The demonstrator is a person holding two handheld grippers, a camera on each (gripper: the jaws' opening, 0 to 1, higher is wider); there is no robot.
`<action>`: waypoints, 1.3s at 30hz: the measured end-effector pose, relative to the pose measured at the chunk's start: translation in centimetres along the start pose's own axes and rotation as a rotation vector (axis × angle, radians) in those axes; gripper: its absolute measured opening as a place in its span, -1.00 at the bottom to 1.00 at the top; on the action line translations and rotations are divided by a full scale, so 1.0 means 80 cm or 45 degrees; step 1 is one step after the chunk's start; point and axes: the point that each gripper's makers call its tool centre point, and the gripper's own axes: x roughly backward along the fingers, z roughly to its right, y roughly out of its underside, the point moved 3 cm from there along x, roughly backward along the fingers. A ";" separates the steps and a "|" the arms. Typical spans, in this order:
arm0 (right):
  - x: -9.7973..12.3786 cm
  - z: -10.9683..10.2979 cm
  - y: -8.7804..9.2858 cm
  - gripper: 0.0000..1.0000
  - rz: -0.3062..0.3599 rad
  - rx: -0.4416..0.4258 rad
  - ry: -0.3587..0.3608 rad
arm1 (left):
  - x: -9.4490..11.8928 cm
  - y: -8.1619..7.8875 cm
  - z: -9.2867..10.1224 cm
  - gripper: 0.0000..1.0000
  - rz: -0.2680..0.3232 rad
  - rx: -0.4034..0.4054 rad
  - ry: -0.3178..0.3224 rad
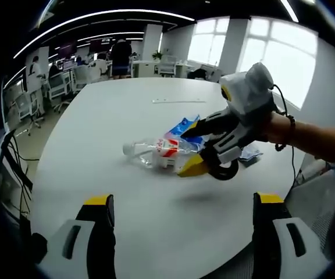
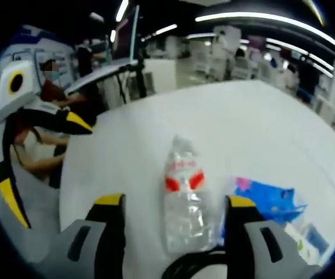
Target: Arrange the tabletop items into an orderly group along one side of the table until the central work area is clear of visible clutter.
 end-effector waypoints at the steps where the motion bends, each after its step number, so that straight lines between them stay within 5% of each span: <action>1: -0.001 0.000 -0.002 0.28 0.000 -0.001 -0.003 | 0.000 0.002 0.000 0.99 -0.005 0.000 0.000; 16: -0.019 0.003 -0.019 0.13 0.003 0.064 0.029 | 0.001 0.011 -0.004 0.98 -0.021 0.010 -0.003; 32: -0.039 0.011 -0.011 -0.08 -0.119 0.001 0.023 | -0.005 0.015 -0.005 0.98 -0.047 0.017 -0.004; 39: -0.044 0.019 -0.007 -0.23 -0.166 0.071 0.080 | -0.006 0.015 -0.003 0.97 -0.054 0.020 0.003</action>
